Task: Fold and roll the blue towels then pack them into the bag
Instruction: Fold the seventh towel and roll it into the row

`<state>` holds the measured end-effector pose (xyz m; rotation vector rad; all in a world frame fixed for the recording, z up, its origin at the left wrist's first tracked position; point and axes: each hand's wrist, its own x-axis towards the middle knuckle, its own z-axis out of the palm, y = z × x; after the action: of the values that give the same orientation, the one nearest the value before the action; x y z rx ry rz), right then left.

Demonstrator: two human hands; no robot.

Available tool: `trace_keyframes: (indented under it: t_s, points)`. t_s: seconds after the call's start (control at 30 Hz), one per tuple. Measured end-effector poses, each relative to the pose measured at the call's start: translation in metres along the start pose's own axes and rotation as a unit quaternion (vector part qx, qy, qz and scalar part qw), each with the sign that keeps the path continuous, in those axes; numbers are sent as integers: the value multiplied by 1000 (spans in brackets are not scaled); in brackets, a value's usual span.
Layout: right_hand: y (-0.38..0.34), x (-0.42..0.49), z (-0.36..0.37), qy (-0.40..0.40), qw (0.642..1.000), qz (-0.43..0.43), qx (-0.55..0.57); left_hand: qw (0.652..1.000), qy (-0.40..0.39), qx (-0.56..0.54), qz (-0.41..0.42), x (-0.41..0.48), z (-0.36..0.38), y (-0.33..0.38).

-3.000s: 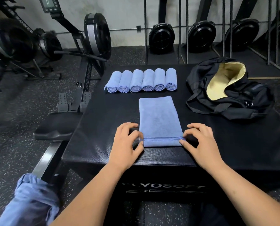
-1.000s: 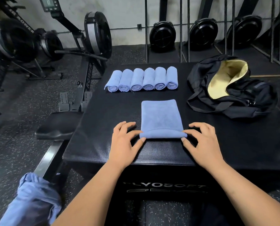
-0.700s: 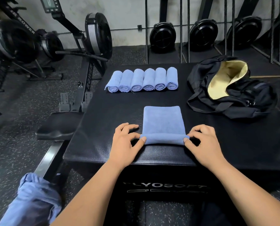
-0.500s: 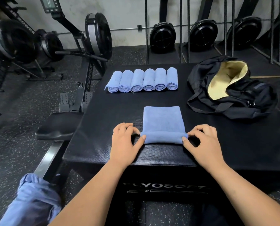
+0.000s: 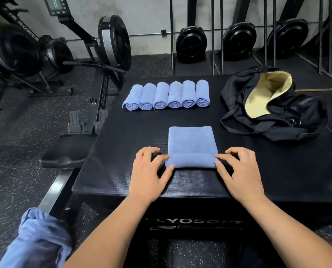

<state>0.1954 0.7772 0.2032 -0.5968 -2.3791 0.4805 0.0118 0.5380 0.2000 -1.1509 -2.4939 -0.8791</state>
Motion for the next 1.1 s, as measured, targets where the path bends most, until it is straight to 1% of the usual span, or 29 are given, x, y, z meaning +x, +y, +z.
trace_keyframes:
  t_s: [0.1, 0.17, 0.23, 0.4, 0.53, 0.67, 0.8, 0.93, 1.1]
  points:
    - [-1, 0, -1, -27, 1000, -2, -15, 1000, -31, 2, -2, 1, 0, -2]
    - [-1, 1, -1, -51, 998, 2, -29, 999, -38, 6, -8, 2, 0, -4]
    - [0, 2, -1, -57, 998, 6, -35, 999, -40, 4, -18, 2, 0, -4]
    - [2, 3, -1, -55, 998, 21, 0, 997, -42, -48, -38, 3, -1, -6]
    - [5, 3, -2, -55, 997, 23, 42, 996, -35, -85, -19, 0, -2, -7]
    - [8, 3, -4, -60, 994, 28, 83, 995, -44, -82, -22, 0, -4, -5]
    - [2, 3, -4, -40, 995, 38, 79, 997, -34, -60, -37, 2, -3, -3]
    - [-5, 2, -10, -25, 994, 54, 93, 998, -24, -57, -13, 2, -5, 2]
    - [-5, -1, -9, -21, 997, 16, 79, 999, -8, -50, 4, 0, -5, 3]
